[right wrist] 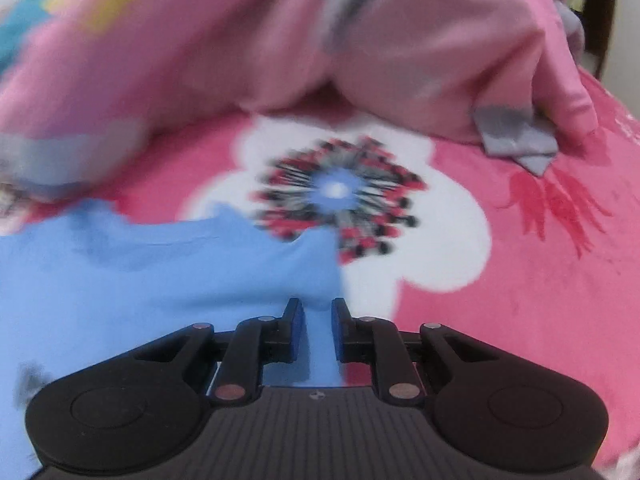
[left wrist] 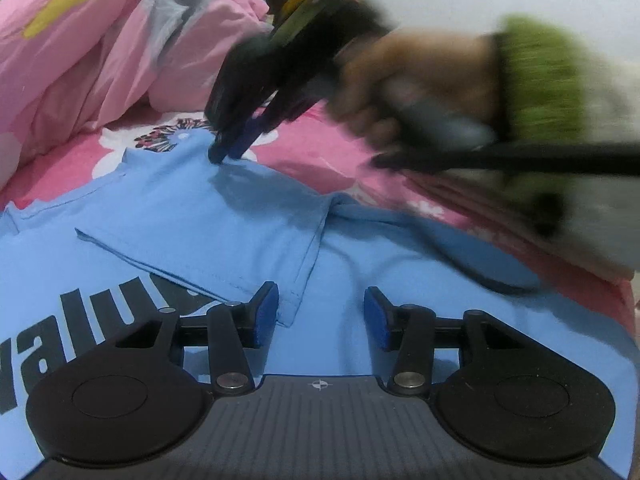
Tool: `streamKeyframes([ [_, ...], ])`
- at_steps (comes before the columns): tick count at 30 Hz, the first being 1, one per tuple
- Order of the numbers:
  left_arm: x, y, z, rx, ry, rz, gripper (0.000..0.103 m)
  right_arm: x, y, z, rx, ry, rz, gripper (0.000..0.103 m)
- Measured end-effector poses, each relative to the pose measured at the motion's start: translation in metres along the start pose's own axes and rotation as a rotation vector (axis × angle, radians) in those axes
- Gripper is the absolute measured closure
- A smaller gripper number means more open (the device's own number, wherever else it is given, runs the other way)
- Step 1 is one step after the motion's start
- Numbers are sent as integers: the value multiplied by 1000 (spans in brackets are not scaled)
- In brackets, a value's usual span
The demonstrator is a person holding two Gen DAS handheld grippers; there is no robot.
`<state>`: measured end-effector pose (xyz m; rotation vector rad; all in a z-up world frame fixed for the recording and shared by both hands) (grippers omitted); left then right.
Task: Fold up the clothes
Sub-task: 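Open both tools and move them back from the shirt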
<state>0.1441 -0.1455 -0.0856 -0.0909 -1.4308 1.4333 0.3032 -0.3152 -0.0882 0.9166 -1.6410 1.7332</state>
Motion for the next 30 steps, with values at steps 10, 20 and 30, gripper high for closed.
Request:
streamKeyframes([
  [10,6,3,-5,50,53,16,54,-19,-22,18,-122,-37,22,85],
  [20,21,0,0,43,82,46,45,89,-4,36,-174,-77,169,83],
  [30,64,-3,-18,163,-22,22,40,108,64,-26,-17,-164,26,83],
])
Point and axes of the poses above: each gripper's, at about its wrist camera, not at the fingertips, and x roughly against the way its jaws point, z to its right, y to its underside, the point moved 2 cm from there along -x, roughly the way its jaws point, and after that the axes turned 12 degrees about x, right-handed, at the moved point
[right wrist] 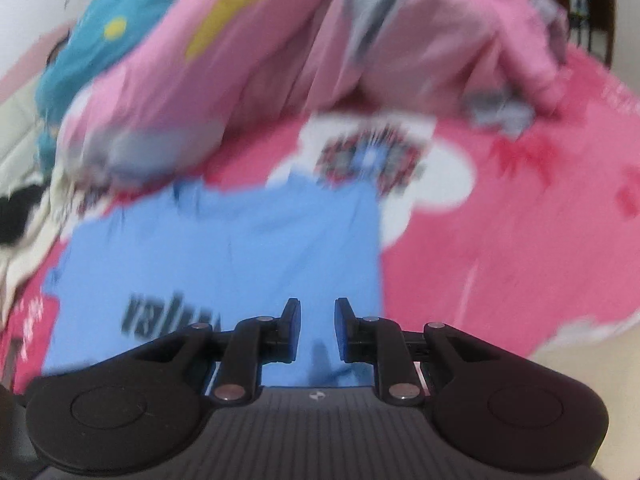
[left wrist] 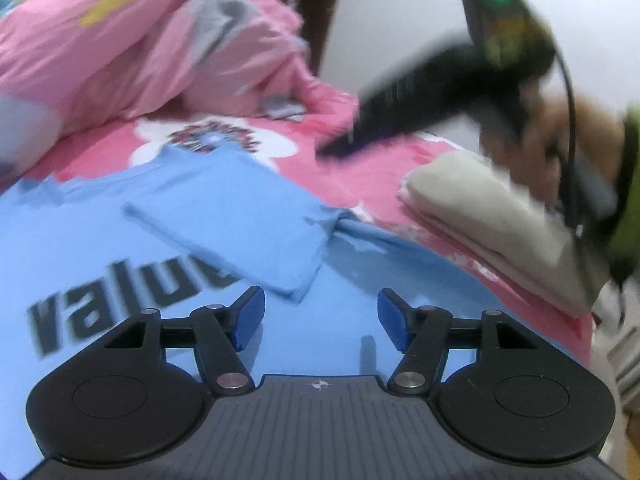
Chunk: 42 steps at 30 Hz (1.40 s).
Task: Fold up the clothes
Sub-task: 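Open both tools and move them back from the shirt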
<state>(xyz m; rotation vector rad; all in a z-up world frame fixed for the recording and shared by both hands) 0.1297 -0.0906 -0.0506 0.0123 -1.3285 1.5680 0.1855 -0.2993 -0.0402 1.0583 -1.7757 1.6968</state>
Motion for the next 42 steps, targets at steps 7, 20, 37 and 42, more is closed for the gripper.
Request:
streamKeyframes([
  [7,39,10,-7,65,-62,27,36,1,30,7,-48,32,32,83],
  [20,91,16,13,67,-170,52,35,8,71,6,53,216,-58,84],
  [37,139,16,-33,381,-271,163,33,71,68,-28,36,151,108,60],
  [42,152,16,-57,479,-314,229,33,85,43,-60,56,85,160,53],
])
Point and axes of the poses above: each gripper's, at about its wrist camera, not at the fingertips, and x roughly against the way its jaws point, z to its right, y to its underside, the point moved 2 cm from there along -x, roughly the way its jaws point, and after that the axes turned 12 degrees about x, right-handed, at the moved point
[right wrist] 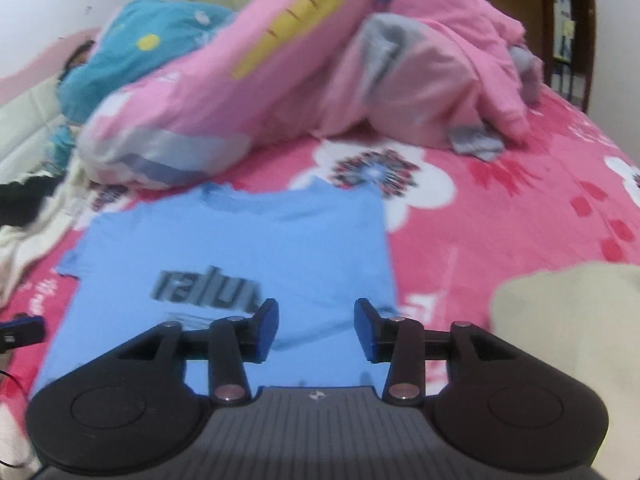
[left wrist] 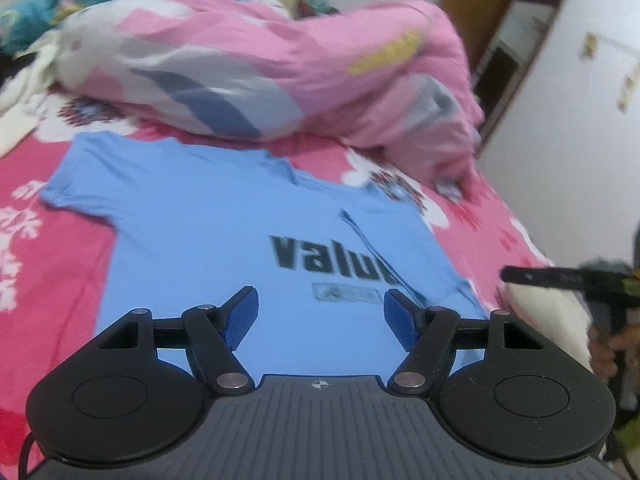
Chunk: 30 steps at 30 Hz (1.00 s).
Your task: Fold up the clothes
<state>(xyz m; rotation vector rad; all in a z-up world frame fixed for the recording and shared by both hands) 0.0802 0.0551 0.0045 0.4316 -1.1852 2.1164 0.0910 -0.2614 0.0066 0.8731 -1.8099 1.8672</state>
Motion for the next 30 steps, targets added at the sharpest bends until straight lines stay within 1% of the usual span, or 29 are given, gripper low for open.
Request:
streamKeyframes([
  [1,1,-2,-5,19,-14,15,33,0,-5,-7,4,-14,9,48],
  [3,2,-6,-16,55,-42,45,33,0,-17,-22,17,-38,21,47],
  [5,3,-10,-28,97,-77,80,33,-4,-30,-37,32,-69,27,42],
  [8,7,-18,-51,172,-145,153,33,-15,-48,-64,47,-131,34,41],
  [12,12,-32,-87,302,-247,259,33,-34,-74,-107,73,-229,39,40],
  [14,8,-40,-105,347,-292,285,33,-46,-89,-131,91,-274,39,40],
  [16,1,-48,-121,396,-315,292,34,-59,-104,-157,121,-315,39,40],
  [18,-6,-57,-137,446,-300,287,36,-74,-119,-184,157,-355,40,40],
  [21,-17,-71,-153,475,-279,279,39,-102,-144,-222,208,-413,35,40],
  [22,-21,-76,-156,478,-272,277,42,-113,-151,-232,215,-429,24,40],
  [24,-32,-85,-164,472,-269,267,46,-136,-165,-250,215,-468,-7,40],
  [26,-44,-89,-169,463,-283,257,51,-160,-172,-265,206,-506,-54,40],
  [29,-57,-88,-177,464,-277,242,53,-196,-184,-288,193,-563,-125,40],
  [30,-60,-87,-180,462,-276,244,54,-206,-186,-295,201,-567,-147,40],
])
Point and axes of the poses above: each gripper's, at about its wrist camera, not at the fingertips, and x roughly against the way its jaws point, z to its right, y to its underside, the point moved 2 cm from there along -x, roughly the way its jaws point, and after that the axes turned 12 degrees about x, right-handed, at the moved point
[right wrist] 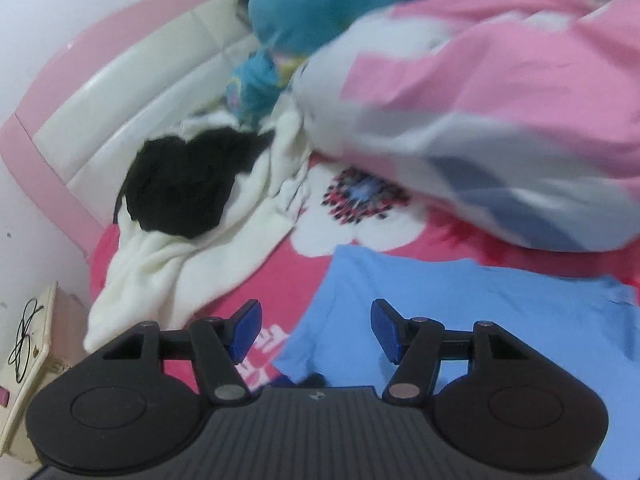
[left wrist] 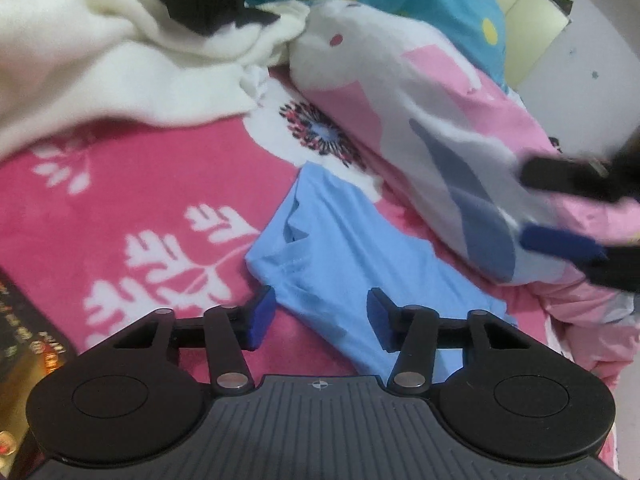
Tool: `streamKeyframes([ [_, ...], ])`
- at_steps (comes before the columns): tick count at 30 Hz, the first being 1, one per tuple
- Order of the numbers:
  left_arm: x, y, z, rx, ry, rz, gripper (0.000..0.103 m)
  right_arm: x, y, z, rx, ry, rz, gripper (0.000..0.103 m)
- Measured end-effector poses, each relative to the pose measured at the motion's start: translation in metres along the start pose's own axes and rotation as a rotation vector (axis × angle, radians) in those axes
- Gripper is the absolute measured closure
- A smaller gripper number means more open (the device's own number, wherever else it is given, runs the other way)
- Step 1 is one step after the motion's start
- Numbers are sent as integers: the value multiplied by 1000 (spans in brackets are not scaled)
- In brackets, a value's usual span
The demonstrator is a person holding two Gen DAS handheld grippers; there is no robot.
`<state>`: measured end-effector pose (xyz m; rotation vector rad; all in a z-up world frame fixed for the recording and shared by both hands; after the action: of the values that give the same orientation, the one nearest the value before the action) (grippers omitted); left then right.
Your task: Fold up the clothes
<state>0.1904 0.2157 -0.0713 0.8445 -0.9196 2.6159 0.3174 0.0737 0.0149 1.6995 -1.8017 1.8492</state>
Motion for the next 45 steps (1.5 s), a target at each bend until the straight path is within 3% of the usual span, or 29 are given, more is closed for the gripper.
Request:
streamKeyframes([
  [3,-6,2,-6,-5,12,22,60,-35,-13,0,6,-17,-66,40],
  [6,-8,1,-10,5,37,32,70,-70,-23,0,14,-18,-131,40],
  [8,-8,0,-13,12,46,30,84,-92,-30,-2,29,-18,-171,40],
  [11,-8,-1,-17,34,54,37,93,-123,-39,-8,58,-16,-222,41],
  [16,0,4,-9,-24,69,77,100,-165,-47,-17,87,2,-304,44],
  [21,6,8,2,-102,87,103,101,-195,-48,-15,105,59,-377,53],
  [22,6,8,2,-105,90,104,101,-197,-48,-14,108,65,-381,59],
  [24,7,8,2,-113,99,105,101,-195,-49,-11,116,78,-375,72],
  [26,10,9,5,-133,114,113,102,-191,-49,-7,117,92,-368,95],
  [28,17,13,11,-177,136,139,102,-183,-50,0,91,77,-352,98],
  [32,28,21,22,-256,191,161,102,-153,-56,8,46,40,-262,100],
  [39,50,35,39,-401,325,173,102,-51,-53,36,-51,-3,-25,100],
  [45,57,51,52,-530,400,134,102,28,-4,80,-159,38,135,100],
])
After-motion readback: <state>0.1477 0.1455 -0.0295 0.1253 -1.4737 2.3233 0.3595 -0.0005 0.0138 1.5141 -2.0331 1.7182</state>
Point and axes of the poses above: each gripper's, at about its wrist camera, not at the fingertips, and x roughly against the way its jaws point, z to its right, y to its underside, the point moved 2 cm from there along -x, roughly the way its jaws point, and after that the axes turned 12 degrees about x, right-handed, at the moved point
